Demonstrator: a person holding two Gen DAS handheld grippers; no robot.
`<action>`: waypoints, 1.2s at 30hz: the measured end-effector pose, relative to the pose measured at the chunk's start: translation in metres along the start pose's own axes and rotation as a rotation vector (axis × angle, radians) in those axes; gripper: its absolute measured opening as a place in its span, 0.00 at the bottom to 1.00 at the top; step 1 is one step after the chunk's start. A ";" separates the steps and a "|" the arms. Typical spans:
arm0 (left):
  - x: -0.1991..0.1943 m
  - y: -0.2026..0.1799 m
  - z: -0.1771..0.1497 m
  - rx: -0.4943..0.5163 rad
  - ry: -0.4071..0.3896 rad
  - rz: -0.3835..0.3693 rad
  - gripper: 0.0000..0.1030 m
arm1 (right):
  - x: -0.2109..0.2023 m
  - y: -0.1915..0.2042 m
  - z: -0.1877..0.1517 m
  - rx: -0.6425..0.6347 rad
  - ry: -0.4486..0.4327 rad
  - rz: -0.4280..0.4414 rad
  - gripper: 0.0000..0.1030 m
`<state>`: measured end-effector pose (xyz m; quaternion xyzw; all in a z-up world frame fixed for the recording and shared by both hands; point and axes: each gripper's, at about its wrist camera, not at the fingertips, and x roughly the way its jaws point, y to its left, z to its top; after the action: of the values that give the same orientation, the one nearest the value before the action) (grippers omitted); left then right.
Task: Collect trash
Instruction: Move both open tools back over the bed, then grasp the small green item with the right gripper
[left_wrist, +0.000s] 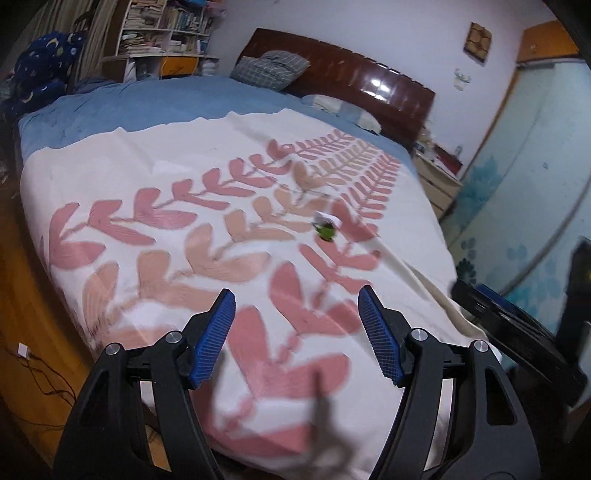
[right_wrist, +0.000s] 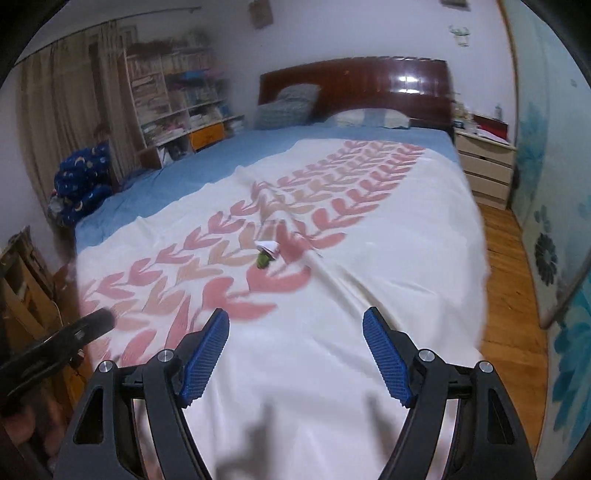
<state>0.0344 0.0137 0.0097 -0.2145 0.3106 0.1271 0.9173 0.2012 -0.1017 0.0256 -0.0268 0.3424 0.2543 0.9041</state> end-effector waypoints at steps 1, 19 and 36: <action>0.002 0.004 0.006 -0.005 -0.006 0.003 0.67 | 0.019 0.009 0.007 -0.009 0.003 0.005 0.73; 0.052 0.055 0.045 -0.165 0.057 -0.056 0.67 | 0.226 0.044 0.050 -0.015 0.263 -0.020 0.17; 0.144 -0.006 0.076 -0.010 0.105 -0.123 0.76 | 0.106 -0.020 0.004 0.134 0.136 0.075 0.10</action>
<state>0.1873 0.0589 -0.0245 -0.2442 0.3437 0.0609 0.9047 0.2803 -0.0718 -0.0408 0.0293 0.4200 0.2622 0.8683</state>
